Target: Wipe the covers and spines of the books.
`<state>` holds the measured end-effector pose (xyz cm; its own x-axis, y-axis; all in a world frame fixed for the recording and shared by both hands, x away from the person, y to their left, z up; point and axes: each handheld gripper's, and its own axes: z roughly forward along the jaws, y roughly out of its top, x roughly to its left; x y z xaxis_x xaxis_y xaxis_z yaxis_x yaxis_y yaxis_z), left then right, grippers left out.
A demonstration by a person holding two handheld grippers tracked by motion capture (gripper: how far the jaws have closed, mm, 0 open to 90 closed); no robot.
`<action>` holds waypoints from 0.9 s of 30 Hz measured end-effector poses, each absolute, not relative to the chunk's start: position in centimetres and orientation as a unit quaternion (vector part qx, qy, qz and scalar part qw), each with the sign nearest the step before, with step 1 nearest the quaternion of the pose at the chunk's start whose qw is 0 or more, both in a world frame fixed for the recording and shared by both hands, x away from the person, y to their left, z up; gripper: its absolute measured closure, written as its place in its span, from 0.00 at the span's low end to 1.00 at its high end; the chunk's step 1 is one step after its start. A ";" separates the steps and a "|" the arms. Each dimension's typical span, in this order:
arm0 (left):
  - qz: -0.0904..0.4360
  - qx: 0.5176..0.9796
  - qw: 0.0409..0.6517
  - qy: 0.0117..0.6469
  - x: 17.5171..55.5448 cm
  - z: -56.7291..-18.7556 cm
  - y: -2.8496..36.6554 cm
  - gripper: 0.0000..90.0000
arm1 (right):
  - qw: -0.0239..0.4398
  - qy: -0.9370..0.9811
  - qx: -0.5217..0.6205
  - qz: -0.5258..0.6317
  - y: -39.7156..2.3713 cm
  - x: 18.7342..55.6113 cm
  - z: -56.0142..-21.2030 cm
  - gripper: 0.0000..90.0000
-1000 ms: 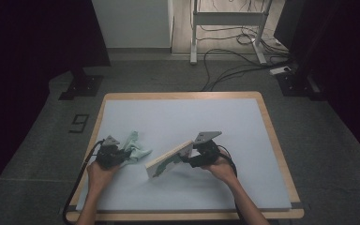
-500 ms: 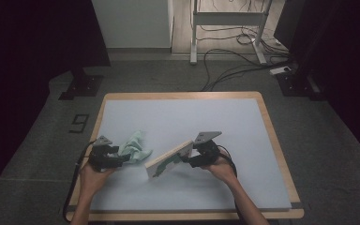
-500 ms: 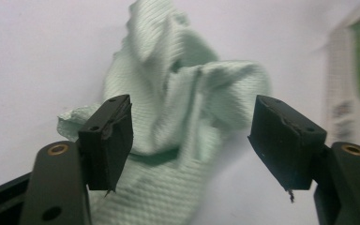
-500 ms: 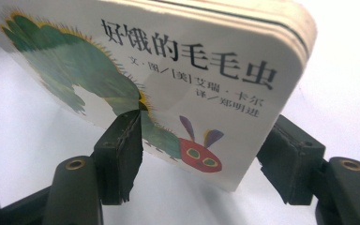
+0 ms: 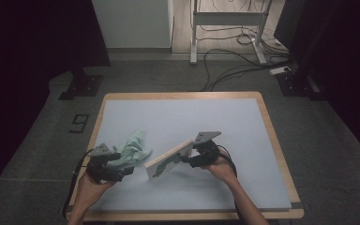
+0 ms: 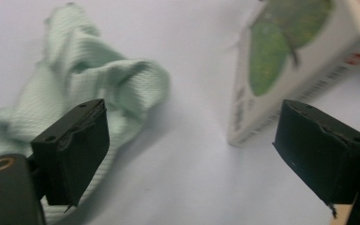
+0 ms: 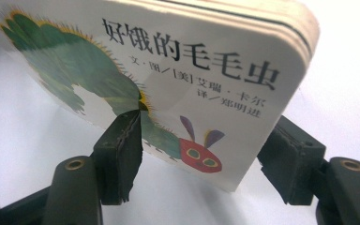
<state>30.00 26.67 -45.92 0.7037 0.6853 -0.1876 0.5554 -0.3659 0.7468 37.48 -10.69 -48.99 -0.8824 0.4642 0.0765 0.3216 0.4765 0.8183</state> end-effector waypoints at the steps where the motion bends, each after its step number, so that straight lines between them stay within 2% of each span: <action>1: 0.081 0.825 0.418 0.371 29.7 -45.8 26.4 0.11 | 0.078 0.856 0.230 0.457 -10.7 37.5 -49.0 0.37; 4: 0.091 0.833 0.418 0.350 28.8 -45.7 25.4 0.11 | 0.078 0.855 0.230 0.458 -10.7 37.5 -49.0 0.37; 10: 0.102 0.847 0.411 0.322 27.7 -46.2 23.3 0.19 | 0.078 0.854 0.232 0.459 -10.7 37.4 -49.1 0.37; 13: 0.122 0.856 0.397 0.308 27.5 -46.7 22.0 0.26 | 0.077 0.854 0.231 0.459 -10.7 37.4 -49.1 0.37; 18: 0.122 0.865 0.383 0.300 27.7 -47.8 20.5 0.40 | 0.075 0.854 0.231 0.459 -10.8 37.5 -49.2 0.37; 27: 0.121 0.871 0.372 0.296 28.0 -48.9 19.4 0.58 | 0.073 0.855 0.231 0.459 -10.8 37.5 -49.2 0.38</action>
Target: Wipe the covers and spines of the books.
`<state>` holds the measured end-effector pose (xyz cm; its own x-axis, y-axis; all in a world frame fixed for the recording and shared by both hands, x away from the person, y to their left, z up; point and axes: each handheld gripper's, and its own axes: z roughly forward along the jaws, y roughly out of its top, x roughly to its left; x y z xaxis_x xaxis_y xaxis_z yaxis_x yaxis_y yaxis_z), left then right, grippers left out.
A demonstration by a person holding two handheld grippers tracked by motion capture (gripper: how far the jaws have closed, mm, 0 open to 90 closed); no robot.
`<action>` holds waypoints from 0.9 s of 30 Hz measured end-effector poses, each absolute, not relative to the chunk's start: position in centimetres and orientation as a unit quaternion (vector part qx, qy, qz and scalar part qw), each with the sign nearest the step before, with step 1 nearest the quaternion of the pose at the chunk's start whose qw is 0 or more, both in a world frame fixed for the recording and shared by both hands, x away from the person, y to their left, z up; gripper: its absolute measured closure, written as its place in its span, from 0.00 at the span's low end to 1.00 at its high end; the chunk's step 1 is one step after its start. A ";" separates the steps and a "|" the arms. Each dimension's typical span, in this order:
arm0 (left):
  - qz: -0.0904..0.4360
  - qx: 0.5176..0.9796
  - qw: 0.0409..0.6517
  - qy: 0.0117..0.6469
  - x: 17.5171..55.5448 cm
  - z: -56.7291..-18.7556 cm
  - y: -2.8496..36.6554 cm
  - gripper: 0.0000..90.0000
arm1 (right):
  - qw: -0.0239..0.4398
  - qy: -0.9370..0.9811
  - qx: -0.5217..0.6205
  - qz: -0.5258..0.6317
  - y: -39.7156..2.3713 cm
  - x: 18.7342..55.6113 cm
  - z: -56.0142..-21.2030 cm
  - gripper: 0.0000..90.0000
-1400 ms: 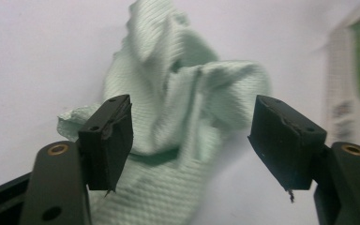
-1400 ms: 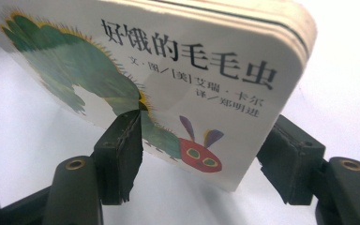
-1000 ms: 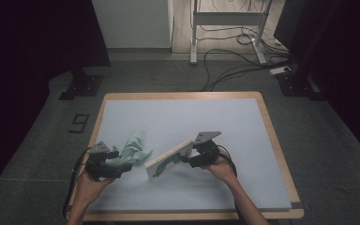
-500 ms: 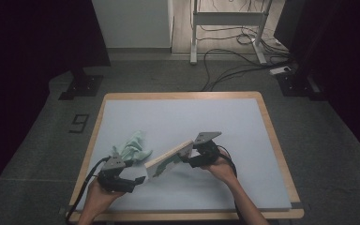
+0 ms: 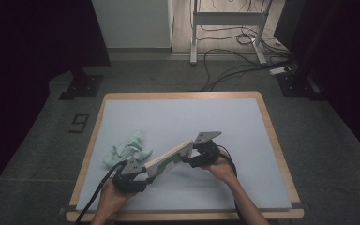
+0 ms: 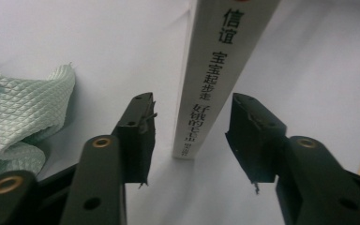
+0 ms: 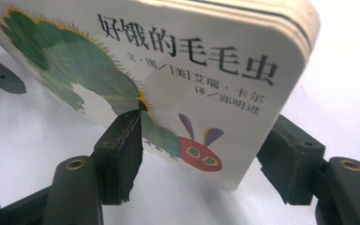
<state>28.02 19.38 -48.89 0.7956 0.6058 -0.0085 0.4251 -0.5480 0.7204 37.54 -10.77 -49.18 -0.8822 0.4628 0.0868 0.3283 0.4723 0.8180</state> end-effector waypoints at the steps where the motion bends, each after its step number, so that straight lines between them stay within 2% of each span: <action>1: 0.123 0.872 0.371 0.296 28.1 -48.9 19.4 0.60 | 0.073 0.855 0.231 0.459 -10.8 37.6 -49.2 0.38; 9: 0.122 0.867 0.386 0.290 28.4 -48.8 19.4 0.79 | 0.075 0.854 0.232 0.459 -10.9 37.7 -49.1 0.43; 27: 0.125 0.875 0.384 0.268 32.3 -48.5 19.0 0.79 | 0.096 0.848 0.258 0.454 -11.6 38.7 -48.7 0.45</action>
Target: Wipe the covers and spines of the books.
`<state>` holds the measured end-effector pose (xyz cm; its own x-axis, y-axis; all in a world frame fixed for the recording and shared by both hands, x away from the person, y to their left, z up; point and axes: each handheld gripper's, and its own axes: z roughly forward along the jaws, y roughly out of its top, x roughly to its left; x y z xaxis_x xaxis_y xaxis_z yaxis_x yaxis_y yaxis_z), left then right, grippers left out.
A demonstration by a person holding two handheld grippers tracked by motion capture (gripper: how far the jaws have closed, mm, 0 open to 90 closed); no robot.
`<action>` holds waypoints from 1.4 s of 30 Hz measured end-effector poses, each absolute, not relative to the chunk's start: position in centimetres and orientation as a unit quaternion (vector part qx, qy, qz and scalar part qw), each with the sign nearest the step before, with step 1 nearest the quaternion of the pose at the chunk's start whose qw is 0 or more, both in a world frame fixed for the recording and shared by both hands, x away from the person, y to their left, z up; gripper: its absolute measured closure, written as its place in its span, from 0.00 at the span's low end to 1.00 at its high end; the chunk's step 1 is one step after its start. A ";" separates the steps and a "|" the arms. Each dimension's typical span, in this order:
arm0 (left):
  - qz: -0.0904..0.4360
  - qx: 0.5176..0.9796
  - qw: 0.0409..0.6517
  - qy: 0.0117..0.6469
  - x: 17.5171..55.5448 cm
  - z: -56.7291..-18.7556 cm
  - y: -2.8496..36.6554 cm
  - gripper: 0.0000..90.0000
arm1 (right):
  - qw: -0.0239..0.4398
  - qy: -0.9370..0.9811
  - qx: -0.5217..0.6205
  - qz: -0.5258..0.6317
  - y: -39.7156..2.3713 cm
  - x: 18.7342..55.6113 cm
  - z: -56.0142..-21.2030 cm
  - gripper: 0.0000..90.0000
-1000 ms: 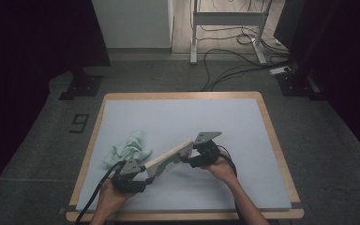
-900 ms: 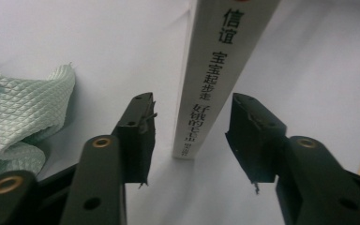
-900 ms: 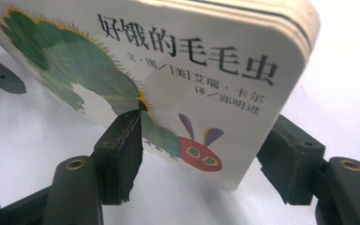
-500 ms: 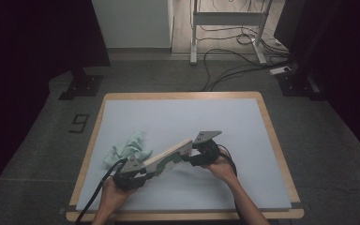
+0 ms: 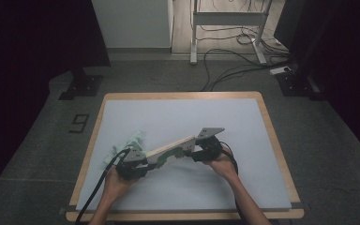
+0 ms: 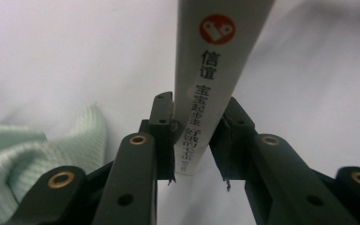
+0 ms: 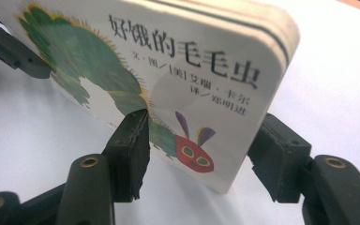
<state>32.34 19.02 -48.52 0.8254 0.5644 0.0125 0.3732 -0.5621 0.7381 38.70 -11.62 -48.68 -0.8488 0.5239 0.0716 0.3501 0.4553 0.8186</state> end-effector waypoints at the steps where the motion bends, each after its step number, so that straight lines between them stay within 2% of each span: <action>1: 0.130 0.875 0.383 0.266 32.6 -48.5 18.9 0.79 | 0.097 0.846 0.261 0.454 -11.7 38.9 -48.6 0.45; 7: 0.114 0.869 0.392 0.281 33.8 -48.7 19.1 0.77 | 0.090 0.837 0.275 0.464 -12.0 39.8 -48.7 0.45; 17: 0.111 0.856 0.415 0.289 32.5 -47.5 19.2 0.68 | 0.081 0.839 0.275 0.463 -12.8 39.1 -48.4 0.40; 21: 0.118 0.853 0.412 0.296 32.0 -47.2 19.1 0.60 | 0.081 0.837 0.281 0.463 -13.5 38.9 -48.1 0.35; 25: 0.125 0.849 0.411 0.307 31.6 -47.0 18.9 0.44 | 0.083 0.840 0.281 0.456 -14.0 38.7 -47.9 0.29; 32: 0.125 0.850 0.396 0.324 30.8 -47.2 18.3 0.25 | 0.085 0.847 0.278 0.445 -14.7 37.7 -47.8 0.27; 38: 0.130 0.853 0.385 0.328 29.6 -47.7 17.6 0.16 | 0.081 0.849 0.281 0.441 -15.3 36.6 -48.1 0.27; 42: 0.126 0.851 0.383 0.336 29.0 -48.1 17.3 0.16 | 0.076 0.846 0.286 0.444 -15.7 35.8 -48.4 0.27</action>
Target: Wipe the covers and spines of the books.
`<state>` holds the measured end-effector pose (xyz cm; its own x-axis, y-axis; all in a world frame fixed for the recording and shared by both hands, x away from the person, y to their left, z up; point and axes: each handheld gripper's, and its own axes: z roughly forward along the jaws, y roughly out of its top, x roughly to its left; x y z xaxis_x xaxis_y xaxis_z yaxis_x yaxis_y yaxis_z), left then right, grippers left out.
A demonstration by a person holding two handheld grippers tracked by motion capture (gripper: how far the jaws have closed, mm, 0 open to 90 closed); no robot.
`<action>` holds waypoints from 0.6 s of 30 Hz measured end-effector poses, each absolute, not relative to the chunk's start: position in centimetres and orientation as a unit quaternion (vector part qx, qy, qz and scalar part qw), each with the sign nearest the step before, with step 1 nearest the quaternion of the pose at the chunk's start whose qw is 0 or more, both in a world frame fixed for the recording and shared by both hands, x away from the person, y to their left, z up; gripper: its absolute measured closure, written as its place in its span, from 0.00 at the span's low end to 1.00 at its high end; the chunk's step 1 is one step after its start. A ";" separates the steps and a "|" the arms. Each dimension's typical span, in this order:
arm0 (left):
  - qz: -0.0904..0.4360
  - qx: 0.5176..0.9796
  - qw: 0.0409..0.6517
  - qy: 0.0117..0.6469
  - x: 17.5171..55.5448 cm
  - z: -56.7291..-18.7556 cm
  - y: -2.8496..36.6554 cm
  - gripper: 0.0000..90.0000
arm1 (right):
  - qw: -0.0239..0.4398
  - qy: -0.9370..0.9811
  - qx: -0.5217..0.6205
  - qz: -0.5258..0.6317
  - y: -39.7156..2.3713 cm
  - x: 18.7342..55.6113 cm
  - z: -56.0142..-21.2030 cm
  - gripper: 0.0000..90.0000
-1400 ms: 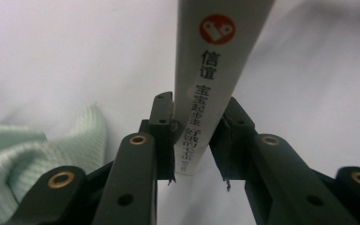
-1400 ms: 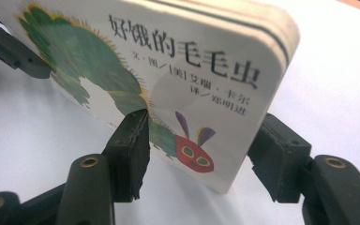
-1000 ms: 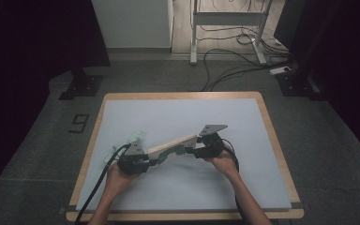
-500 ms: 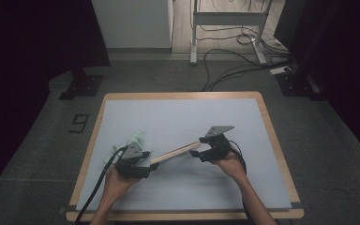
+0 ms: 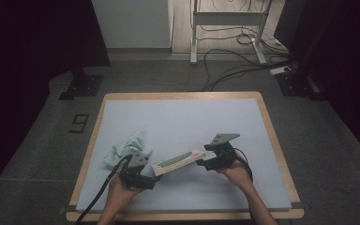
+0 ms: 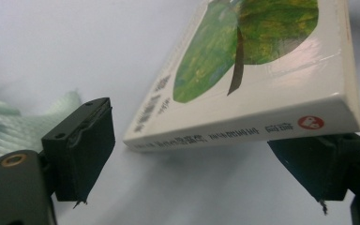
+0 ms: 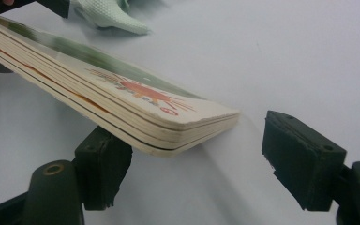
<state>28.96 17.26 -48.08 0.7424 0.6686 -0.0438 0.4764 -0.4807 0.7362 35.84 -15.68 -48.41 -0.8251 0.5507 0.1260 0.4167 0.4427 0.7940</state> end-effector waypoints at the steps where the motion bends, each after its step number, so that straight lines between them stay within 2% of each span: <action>1: 0.124 0.850 0.384 0.338 28.8 -48.2 17.2 0.16 | 0.076 0.846 0.287 0.443 -15.8 35.6 -48.5 0.27; 18: 0.091 0.840 0.385 0.372 26.0 -50.3 16.9 0.15 | 0.066 0.843 0.294 0.445 -17.3 32.9 -50.3 0.27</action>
<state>26.01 16.85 -50.34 0.7074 0.6941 -0.1334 0.5542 -0.4277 0.7141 32.93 -17.34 -50.34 -0.8186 0.5545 0.1494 0.4361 0.4309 0.7901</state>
